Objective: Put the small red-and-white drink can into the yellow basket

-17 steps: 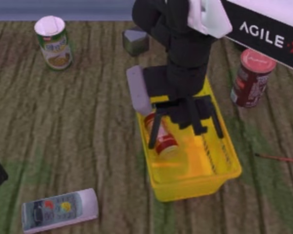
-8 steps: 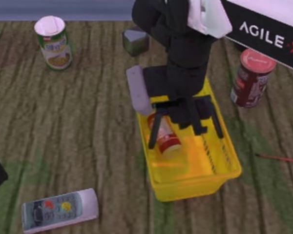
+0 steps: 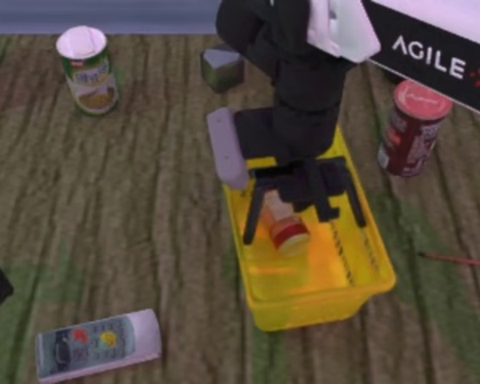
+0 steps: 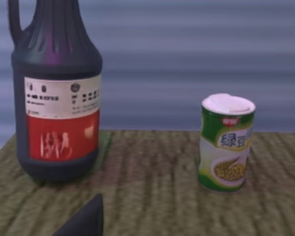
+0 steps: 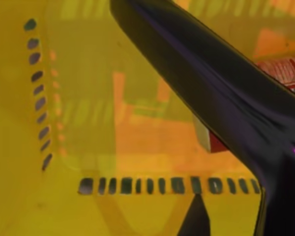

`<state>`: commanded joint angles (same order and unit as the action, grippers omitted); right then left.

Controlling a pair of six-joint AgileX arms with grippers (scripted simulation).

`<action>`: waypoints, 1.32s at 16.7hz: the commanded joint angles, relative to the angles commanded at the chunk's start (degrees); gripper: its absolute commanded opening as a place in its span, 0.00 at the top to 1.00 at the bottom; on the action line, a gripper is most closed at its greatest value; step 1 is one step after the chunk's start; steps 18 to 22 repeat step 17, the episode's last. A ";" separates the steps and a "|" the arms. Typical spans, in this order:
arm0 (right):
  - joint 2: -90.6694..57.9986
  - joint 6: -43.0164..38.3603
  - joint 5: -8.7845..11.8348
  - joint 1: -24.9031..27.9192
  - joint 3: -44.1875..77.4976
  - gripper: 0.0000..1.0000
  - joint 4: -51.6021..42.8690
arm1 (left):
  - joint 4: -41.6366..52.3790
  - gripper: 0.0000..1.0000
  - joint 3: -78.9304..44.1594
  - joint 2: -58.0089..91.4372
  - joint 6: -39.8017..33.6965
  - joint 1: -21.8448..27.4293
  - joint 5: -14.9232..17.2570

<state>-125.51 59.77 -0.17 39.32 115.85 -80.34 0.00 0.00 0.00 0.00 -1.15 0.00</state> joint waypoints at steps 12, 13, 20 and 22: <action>0.28 0.89 -0.01 -0.68 3.95 1.00 -4.33 | 0.00 0.00 0.00 0.00 0.00 0.00 0.00; 0.54 1.27 -0.02 -0.95 5.59 1.00 -6.48 | 0.00 0.00 0.00 0.00 0.00 0.00 0.00; 1.28 2.13 0.00 -1.66 9.38 1.00 -10.68 | 0.00 0.00 0.00 0.00 0.00 0.00 0.00; 1.28 2.13 0.00 -1.66 9.38 1.00 -10.68 | 0.00 0.00 0.00 0.00 0.00 0.00 0.00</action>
